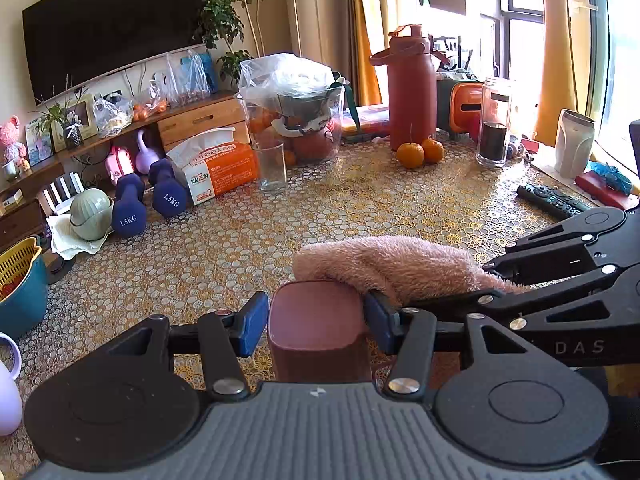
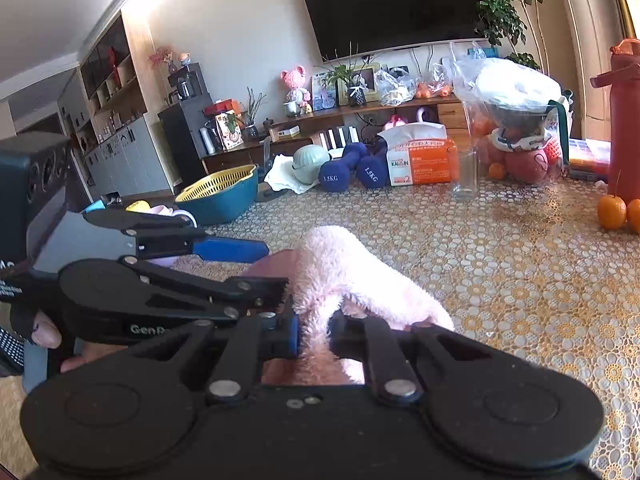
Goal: Clean container
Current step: 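Wipe the cup's rim again with the towel in the right tool, then lower the mauve cup upright onto the table and open the left tool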
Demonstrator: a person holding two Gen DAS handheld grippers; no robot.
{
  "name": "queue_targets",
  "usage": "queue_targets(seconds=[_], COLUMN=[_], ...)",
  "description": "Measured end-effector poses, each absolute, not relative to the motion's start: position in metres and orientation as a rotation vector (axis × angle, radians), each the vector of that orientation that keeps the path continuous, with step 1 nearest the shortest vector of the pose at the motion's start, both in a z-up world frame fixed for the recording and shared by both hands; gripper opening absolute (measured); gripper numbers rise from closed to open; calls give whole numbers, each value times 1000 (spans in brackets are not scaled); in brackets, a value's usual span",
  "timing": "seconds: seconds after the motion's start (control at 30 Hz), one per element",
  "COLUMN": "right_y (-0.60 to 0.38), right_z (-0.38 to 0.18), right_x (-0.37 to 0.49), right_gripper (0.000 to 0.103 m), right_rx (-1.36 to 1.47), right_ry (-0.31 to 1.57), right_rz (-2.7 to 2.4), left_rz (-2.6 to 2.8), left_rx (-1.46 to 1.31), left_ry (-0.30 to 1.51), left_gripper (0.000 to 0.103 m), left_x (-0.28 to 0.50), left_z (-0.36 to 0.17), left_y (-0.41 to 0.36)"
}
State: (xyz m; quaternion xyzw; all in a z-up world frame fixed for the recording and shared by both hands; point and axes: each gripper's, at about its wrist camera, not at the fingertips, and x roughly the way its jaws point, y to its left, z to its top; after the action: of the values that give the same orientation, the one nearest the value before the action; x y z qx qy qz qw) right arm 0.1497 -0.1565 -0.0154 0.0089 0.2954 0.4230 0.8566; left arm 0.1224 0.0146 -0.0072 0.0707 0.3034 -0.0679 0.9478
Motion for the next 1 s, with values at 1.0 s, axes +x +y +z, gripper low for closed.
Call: queue_targets(seconds=[1.0], right_y=[-193], right_z=[-51], right_x=[180], right_gripper=[15], right_rx=[-236], right_ry=[686], right_rz=[690], left_rz=[-115], left_rx=[126], left_ry=[615], left_gripper=[61], left_x=[120], left_z=[-5], left_y=[15])
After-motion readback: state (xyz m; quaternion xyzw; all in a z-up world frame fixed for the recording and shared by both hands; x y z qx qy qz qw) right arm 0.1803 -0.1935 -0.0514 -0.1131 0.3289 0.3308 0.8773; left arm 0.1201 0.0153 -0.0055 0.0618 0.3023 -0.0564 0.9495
